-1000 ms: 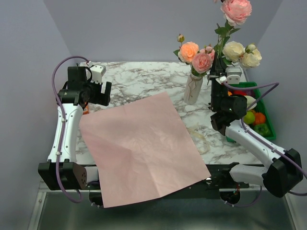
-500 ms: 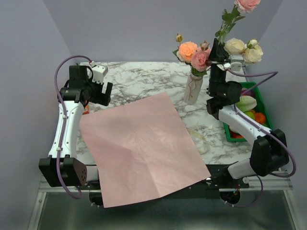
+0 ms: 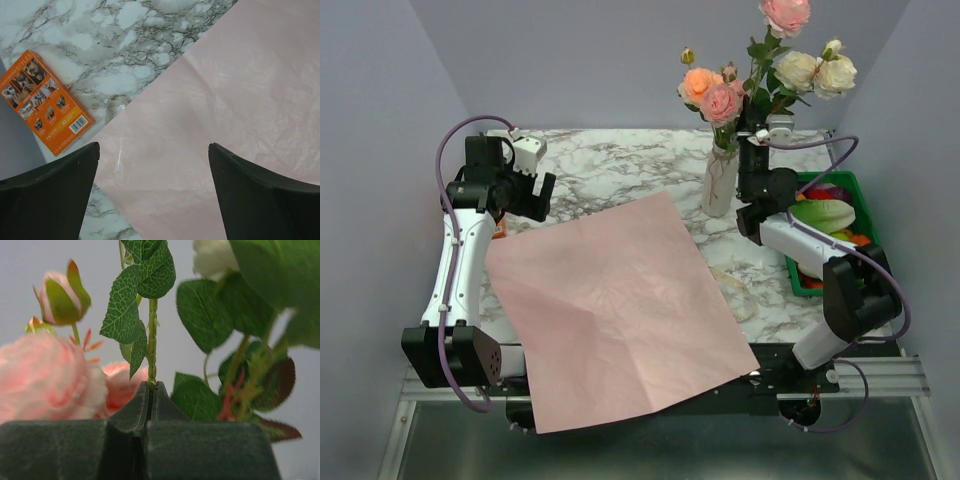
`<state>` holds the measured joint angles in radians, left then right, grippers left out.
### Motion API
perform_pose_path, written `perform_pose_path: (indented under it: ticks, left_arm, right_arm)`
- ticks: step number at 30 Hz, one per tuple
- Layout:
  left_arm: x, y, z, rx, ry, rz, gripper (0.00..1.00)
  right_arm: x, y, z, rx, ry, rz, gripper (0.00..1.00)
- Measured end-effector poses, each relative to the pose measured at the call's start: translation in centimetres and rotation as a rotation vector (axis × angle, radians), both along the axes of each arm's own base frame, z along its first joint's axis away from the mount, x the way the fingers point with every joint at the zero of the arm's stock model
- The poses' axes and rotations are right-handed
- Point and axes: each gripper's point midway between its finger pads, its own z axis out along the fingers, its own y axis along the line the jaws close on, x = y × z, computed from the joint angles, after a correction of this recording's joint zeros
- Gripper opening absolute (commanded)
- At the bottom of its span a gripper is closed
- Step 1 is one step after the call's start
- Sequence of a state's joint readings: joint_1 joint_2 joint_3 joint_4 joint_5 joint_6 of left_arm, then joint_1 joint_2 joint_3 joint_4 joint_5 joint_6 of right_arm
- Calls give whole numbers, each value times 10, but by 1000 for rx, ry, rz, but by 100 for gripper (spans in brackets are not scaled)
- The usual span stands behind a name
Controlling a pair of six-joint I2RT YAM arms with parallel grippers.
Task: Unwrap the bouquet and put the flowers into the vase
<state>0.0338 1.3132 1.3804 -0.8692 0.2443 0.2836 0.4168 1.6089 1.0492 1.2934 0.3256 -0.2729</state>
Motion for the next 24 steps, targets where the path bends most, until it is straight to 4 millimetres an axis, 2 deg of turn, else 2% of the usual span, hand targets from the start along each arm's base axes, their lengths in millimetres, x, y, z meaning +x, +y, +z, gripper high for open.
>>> perform_pose_path:
  ticks: [6, 9, 11, 15, 18, 24]
  left_arm:
    - [0, 0, 0, 1, 0, -1, 99]
    - [0, 0, 0, -1, 0, -2, 99]
    - [0, -1, 0, -2, 0, -3, 99]
    - [0, -1, 0, -6, 0, -5, 99]
    - [-1, -2, 0, -12, 1, -5, 99]
    - [-1, -4, 1, -23, 0, -10, 99]
  right_arm:
    - [-1, -1, -45, -42, 92, -3, 1]
    - [-8, -4, -55, -56, 118, -4, 1]
    - [-18, -8, -49, -51, 106, -2, 1]
    - [-41, -17, -14, -10, 22, 5, 1]
    - [-49, -20, 6, 14, -27, 10, 1]
    - [-48, -16, 12, 6, -43, 26, 1]
